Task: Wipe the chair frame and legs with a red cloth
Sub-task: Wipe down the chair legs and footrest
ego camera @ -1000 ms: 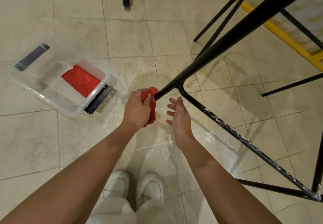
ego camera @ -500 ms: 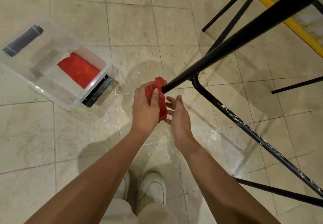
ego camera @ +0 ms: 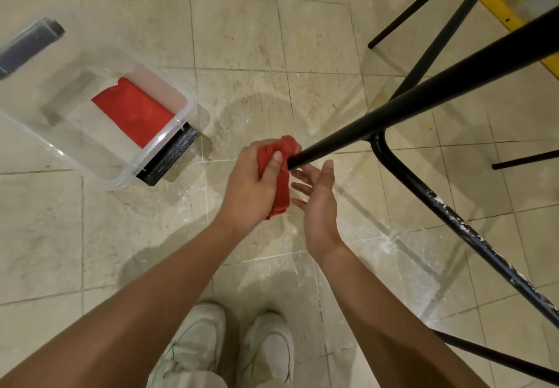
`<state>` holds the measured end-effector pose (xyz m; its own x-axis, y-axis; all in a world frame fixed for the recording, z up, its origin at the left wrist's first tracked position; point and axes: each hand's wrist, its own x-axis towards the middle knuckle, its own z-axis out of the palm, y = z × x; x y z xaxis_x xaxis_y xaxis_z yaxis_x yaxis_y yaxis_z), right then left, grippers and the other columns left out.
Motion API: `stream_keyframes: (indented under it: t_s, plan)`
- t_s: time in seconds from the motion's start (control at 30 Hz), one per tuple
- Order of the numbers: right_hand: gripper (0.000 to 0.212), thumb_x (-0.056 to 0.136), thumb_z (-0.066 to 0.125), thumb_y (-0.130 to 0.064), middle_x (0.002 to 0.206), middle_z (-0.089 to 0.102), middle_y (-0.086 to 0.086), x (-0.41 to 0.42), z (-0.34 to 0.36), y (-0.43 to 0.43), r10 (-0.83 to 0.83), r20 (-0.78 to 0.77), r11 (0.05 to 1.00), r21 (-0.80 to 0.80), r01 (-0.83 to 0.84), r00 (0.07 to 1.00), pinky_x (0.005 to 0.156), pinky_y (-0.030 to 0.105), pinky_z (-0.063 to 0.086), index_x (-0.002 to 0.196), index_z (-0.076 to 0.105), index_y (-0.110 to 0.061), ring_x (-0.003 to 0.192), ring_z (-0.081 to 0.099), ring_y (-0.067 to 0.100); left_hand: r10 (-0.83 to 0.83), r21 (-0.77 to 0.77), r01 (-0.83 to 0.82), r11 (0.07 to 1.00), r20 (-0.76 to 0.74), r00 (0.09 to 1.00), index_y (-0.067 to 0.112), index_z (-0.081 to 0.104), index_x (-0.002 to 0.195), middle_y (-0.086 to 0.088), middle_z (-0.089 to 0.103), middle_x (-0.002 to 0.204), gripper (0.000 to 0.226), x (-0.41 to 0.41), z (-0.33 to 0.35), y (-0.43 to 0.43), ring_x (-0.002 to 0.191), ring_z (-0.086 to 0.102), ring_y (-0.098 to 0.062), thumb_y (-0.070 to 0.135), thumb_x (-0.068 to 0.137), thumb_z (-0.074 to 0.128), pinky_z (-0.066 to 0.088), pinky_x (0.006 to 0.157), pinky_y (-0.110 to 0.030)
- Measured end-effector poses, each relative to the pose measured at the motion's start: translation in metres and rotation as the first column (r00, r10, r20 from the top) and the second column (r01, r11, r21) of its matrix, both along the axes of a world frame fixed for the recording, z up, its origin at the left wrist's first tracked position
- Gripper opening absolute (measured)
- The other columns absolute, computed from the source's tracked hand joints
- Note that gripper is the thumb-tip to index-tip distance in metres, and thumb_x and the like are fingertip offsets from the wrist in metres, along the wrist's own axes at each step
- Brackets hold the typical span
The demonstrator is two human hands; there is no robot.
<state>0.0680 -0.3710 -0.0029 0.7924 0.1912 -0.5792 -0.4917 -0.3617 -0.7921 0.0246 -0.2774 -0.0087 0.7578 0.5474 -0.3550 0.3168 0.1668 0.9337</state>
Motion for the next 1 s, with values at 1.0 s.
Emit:
stream_keyframes:
  t_s: [1.0]
  plan:
    - [0.064,0.098,0.006,-0.051,0.116,0.062,-0.003,-0.013,-0.034,-0.001,0.018,-0.076,0.999,-0.036,-0.02,0.997,0.083,0.025,0.043,0.12,0.06,-0.026,0.106,0.056,0.012,-0.01,0.076,0.043,0.996,-0.385,0.923,0.007,0.047,0.128,-0.004,0.039,0.128,0.035,-0.006,-0.082,0.004,0.099,0.046,-0.013,0.027,0.101,0.037,0.04,0.09,-0.026]
